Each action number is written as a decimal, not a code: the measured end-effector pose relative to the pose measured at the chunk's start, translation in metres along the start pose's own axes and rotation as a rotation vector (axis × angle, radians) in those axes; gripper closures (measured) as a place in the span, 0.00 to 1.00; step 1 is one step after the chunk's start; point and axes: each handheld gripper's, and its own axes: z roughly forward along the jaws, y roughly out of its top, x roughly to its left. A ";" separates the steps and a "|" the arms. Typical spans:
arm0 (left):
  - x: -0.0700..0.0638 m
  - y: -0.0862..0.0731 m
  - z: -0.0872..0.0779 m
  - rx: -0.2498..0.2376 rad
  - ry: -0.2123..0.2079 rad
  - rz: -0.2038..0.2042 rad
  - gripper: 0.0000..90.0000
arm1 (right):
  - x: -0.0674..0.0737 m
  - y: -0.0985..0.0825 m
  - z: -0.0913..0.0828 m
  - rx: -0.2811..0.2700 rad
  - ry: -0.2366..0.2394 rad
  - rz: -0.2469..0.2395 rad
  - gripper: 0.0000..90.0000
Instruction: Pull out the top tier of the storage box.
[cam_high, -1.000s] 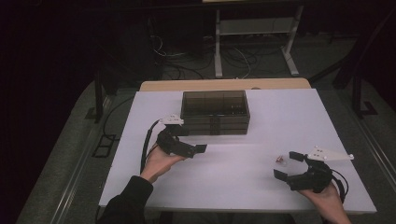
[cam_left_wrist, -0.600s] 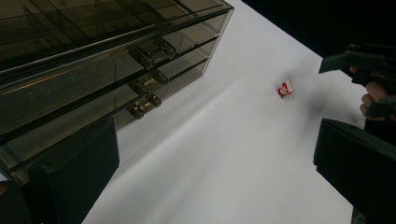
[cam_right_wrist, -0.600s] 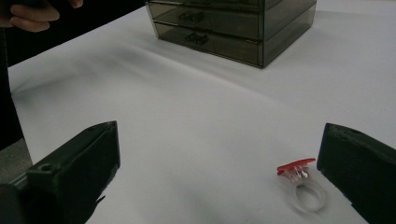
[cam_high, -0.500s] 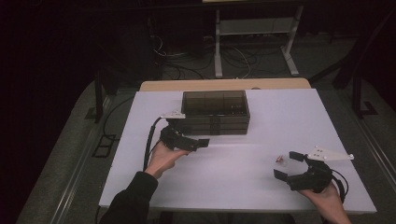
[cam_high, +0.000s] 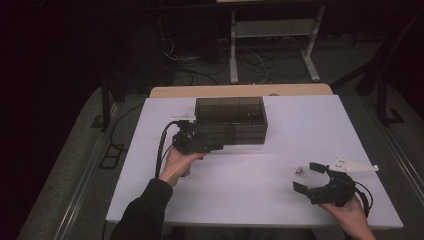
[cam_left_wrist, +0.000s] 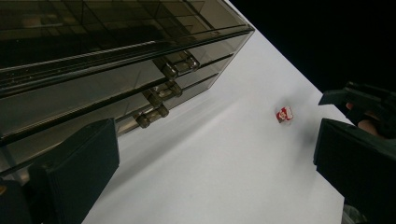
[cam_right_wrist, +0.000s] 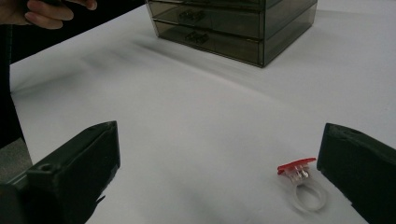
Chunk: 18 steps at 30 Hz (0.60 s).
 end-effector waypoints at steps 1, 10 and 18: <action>0.001 0.000 0.001 0.000 -0.001 -0.008 0.00 | 0.000 0.000 0.000 0.000 0.000 0.000 0.00; 0.007 0.002 0.007 -0.034 -0.018 -0.113 0.00 | 0.000 0.000 0.000 0.000 0.001 0.000 0.00; 0.008 0.000 0.016 -0.026 -0.025 -0.161 0.00 | 0.000 0.000 0.000 0.002 0.002 -0.003 0.00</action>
